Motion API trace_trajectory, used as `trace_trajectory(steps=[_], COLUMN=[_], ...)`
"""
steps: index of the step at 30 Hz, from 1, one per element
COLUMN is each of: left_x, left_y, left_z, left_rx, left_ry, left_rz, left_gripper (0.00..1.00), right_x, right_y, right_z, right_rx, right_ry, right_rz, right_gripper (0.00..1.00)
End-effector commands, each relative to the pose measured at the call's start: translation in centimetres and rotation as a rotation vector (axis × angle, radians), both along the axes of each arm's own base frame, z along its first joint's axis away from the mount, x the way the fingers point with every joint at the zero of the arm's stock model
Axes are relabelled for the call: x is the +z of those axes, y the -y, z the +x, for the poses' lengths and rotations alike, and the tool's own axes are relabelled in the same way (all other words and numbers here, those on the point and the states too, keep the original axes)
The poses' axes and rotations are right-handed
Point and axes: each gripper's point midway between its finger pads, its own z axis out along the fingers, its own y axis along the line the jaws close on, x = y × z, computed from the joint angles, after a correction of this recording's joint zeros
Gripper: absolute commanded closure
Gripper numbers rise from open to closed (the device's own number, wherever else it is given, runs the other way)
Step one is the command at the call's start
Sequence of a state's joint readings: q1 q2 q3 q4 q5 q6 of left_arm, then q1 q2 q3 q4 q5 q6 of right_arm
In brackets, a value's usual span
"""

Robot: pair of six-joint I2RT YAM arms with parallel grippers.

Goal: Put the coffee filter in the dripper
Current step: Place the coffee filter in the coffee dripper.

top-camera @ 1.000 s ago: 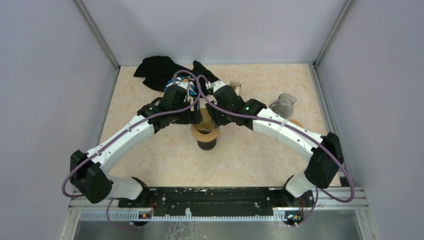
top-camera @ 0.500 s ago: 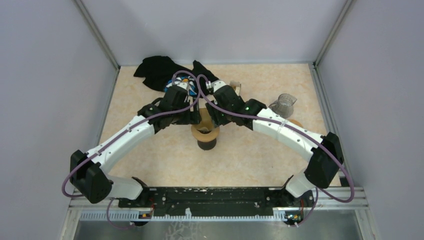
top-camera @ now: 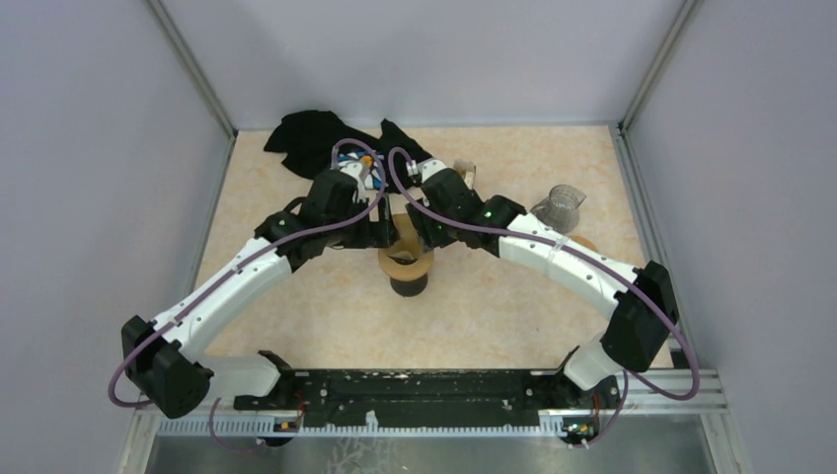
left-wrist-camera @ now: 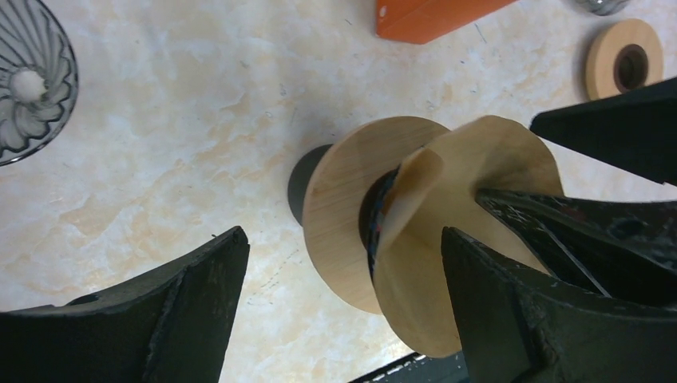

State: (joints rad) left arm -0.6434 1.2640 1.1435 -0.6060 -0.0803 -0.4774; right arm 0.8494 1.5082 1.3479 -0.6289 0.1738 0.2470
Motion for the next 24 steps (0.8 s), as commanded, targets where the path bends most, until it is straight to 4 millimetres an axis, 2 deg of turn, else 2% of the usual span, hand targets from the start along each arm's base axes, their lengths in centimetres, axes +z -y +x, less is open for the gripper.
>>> trace_trajectory(steps=[1,11,18,24], left_x=[-0.1,-2.2,-2.7,-3.1], left_y=[1.2,2.3,1.4,0.5], left_z=[-1.1,-2.3,-2.9,-2.6], left_rx=[-0.071,-0.149,-0.178,-0.151], left_ry=[-0.032,-0.127,-0.134,-0.154], left_rz=[-0.057,-0.053,0.006,0.059], left_gripper=[0.04,0.03,0.05,0.09], right_x=[1.6,1.6,1.5,1.4], right_y=[-0.3,-0.3,-0.2,-0.2], right_z=[0.2,0.2,0.3,0.3], right_rx=[-0.003,-0.002,-0.006,-0.008], right_ry=[0.040,0.038,0.041,0.040], right_rz=[0.024,0.023,0.017,0.014], right_gripper=[0.44,0.44,0.44,0.44])
